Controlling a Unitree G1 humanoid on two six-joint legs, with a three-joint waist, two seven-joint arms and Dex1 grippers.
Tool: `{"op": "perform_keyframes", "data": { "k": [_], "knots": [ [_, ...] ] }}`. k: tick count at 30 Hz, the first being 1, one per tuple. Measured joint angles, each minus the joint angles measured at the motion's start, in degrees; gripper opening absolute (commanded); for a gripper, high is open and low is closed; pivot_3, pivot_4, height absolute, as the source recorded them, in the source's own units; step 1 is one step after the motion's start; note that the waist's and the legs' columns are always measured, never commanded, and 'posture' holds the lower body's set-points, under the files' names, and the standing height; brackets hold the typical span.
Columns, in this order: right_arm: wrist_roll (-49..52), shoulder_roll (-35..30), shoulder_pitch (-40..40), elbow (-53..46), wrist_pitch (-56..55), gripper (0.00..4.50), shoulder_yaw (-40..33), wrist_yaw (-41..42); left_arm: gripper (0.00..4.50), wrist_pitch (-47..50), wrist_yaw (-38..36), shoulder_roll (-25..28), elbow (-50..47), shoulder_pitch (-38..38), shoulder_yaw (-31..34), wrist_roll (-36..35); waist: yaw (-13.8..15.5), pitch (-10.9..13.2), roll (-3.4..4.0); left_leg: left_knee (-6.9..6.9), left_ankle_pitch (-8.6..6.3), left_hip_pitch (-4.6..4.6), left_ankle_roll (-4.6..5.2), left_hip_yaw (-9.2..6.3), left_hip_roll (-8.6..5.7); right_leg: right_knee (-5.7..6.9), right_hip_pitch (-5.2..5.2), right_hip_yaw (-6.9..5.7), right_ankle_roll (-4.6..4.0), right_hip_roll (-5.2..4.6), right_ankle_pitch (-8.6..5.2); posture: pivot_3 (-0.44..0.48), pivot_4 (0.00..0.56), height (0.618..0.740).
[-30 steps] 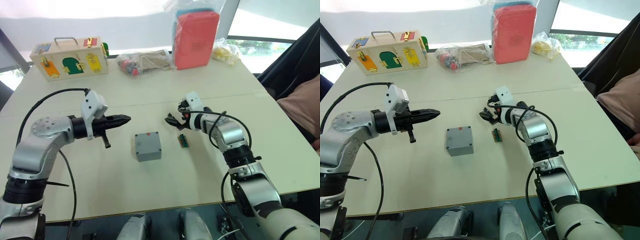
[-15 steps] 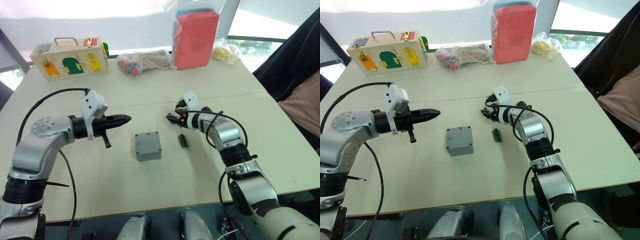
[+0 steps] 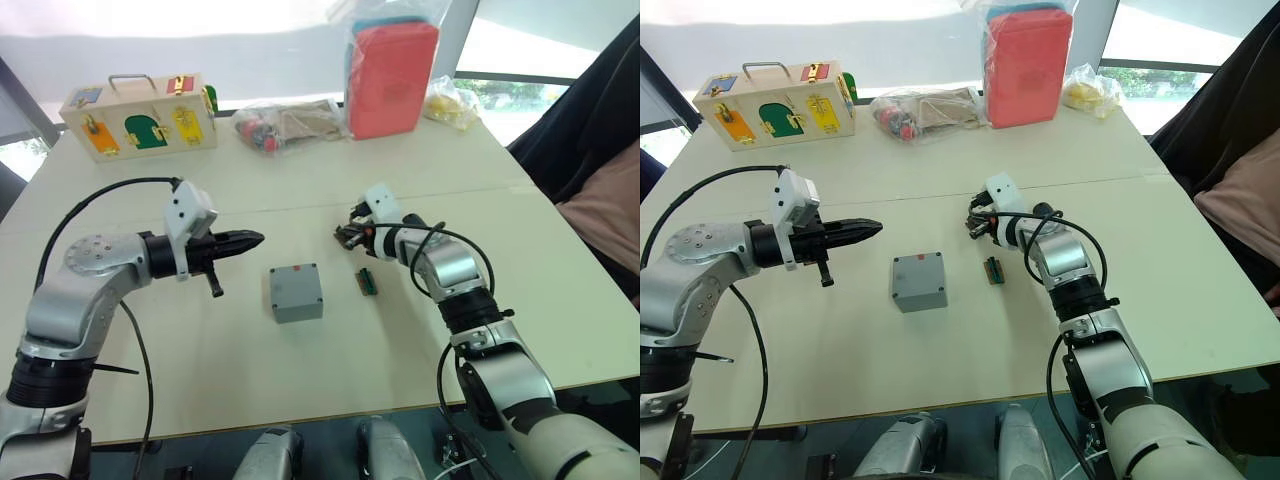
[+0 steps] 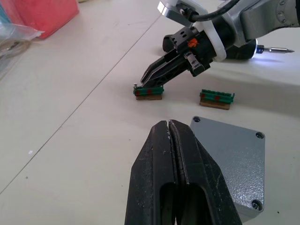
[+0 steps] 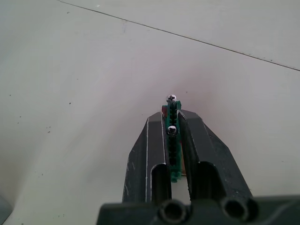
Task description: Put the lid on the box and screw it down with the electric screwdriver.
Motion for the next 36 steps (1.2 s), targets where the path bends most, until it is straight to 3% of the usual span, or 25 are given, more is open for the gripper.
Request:
{"op": "perform_keyframes", "data": {
  "k": [11,36],
  "knots": [
    [-0.03,-0.35,-0.04,-2.01,3.21,0.45,-0.42,0.98,0.0,0.0,0.05,-0.3,-0.5,-0.16,-0.12,0.01,0.01,0.0,0.0,0.0,0.0,0.0,0.0,0.0,0.0,0.0,0.0,0.0,0.0,0.0,0.0,0.0,0.15,0.74],
    [-2.21,0.05,-0.03,0.41,-0.51,0.45,0.77,0.96,0.0,0.0,1.0,-1.14,-0.71,-0.18,-0.14,-0.01,0.01,0.0,0.0,0.01,0.0,0.0,0.0,0.0,0.0,0.0,0.0,0.0,0.0,0.0,0.0,0.0,0.15,0.74]
  ]
}}
